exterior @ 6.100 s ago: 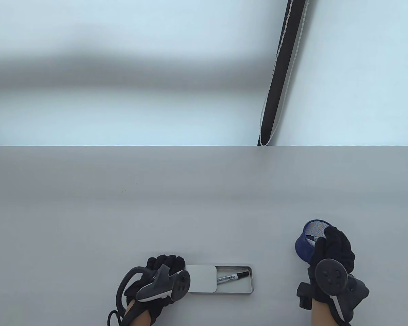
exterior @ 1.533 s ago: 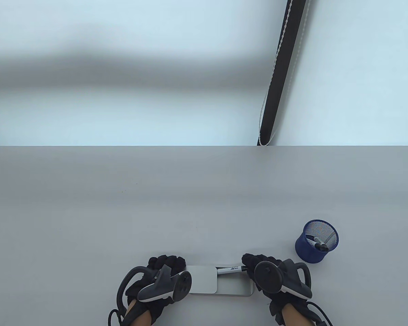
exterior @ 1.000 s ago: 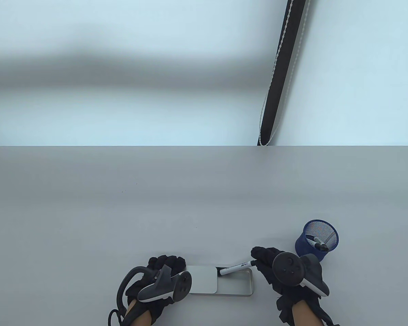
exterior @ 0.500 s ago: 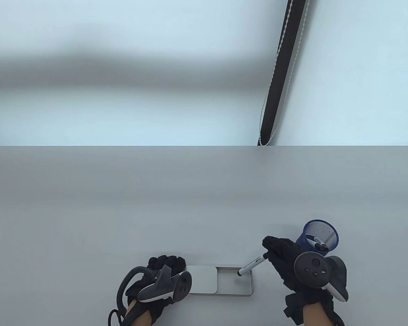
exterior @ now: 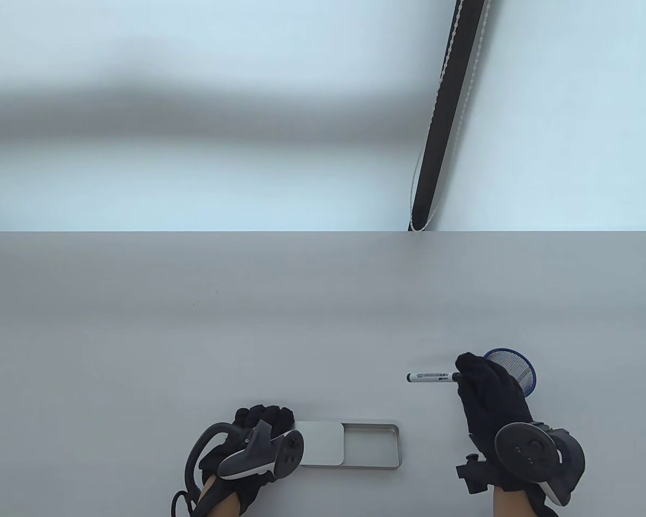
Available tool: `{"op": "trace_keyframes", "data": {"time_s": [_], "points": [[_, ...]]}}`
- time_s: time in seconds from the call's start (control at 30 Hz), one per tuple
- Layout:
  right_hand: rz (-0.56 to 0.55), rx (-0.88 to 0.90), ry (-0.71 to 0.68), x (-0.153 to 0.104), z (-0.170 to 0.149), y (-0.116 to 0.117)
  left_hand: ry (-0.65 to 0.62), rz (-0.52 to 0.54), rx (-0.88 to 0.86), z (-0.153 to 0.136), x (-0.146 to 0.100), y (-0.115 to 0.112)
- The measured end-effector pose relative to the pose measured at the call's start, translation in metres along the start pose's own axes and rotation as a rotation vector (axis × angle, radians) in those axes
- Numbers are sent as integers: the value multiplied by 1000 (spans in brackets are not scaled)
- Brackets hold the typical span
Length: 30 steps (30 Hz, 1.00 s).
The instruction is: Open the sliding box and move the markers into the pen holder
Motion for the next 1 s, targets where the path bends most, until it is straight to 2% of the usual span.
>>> {"op": "trace_keyframes", "data": {"time_s": [0.23,0.47,0.77,1.0], "points": [[-165,-86,51,-6,-5,-14,1,0,0,0,-1,0],[-239,-150,126,-11,-13,-21,1,0,3,1,-1,0],[-207,-205,235,-11,-22,-15,1,-1,0,1,-1,0],[-99,-271,264,-6,-22,3,2,-1,-1,1,-1,-1]]}}
Point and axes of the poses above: the tracker on the back of each hand, its own z axis roughly to the thumb side, its own x axis roughly from the wrist to the fingertips, y = z × x, the point moved 1 cm from there along x, roughly from the wrist to the fingertips, and after that the axes turned 10 degrees about z, right-handed, at the moved point
